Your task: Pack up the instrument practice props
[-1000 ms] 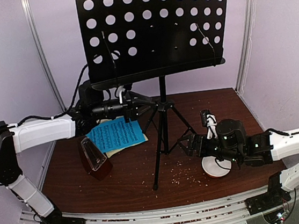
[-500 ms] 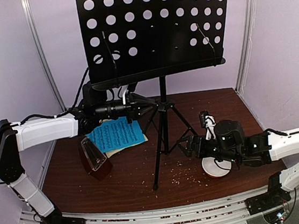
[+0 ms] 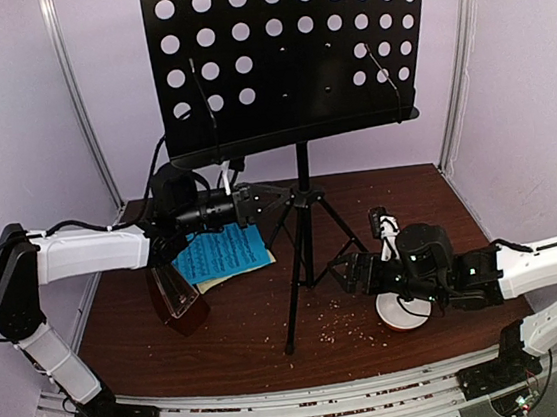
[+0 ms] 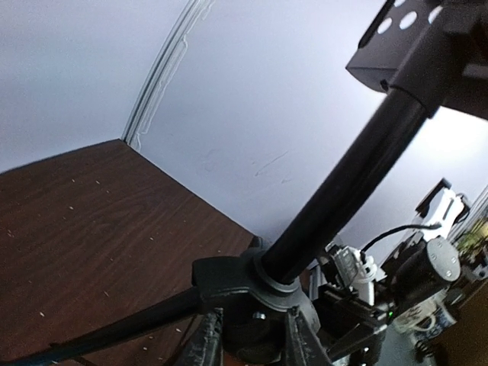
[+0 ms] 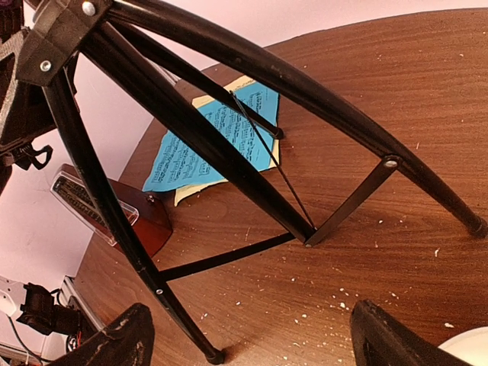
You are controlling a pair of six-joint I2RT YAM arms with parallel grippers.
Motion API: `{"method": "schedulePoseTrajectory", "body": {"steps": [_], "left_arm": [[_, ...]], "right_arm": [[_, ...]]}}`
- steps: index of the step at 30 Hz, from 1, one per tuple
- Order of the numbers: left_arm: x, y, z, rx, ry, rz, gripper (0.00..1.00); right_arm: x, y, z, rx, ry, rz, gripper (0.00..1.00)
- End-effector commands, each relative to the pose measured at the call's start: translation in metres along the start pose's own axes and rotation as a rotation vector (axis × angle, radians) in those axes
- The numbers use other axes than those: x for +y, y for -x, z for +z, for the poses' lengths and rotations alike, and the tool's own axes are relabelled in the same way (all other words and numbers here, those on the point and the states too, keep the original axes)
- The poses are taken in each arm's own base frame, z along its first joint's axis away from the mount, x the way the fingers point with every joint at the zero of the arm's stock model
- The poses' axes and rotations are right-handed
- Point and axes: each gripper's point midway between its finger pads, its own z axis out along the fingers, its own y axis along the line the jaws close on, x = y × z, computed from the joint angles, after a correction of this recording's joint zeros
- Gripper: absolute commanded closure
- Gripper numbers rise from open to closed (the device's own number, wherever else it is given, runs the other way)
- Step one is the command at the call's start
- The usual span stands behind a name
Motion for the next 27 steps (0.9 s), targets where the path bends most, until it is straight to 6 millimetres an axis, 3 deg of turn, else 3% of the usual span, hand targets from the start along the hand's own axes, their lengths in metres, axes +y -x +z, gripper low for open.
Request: {"method": "schedulePoseTrajectory", "body": {"steps": [1,5,8,16,27], "left_arm": [[0.000,-0.019,-0.004,-0.013,-0.033,-0.339,0.92],[-0.012,-0.011,-0.001,-0.014,-0.079,-0.353,0.86],[-0.013,-0.002,-0.002,-0.022,-0.058,-0.293,0.73],[-0.025,0.021,-0.016,-0.049,0.009,0.062,0.45],[-0.032,0.012,-0.022,0.029,0.000,0.578,0.41]], "right_arm": [[0.012,0.011,0.003,-0.022,0.026,0.010,0.09],[0.014,0.011,0.005,-0.018,0.029,0.011,0.09],[0.014,0.010,0.004,-0.017,0.029,0.007,0.09],[0.010,0.013,-0.001,-0.031,0.025,0.010,0.09],[0.013,0.012,0.000,-0.027,0.040,0.014,0.09]]}}
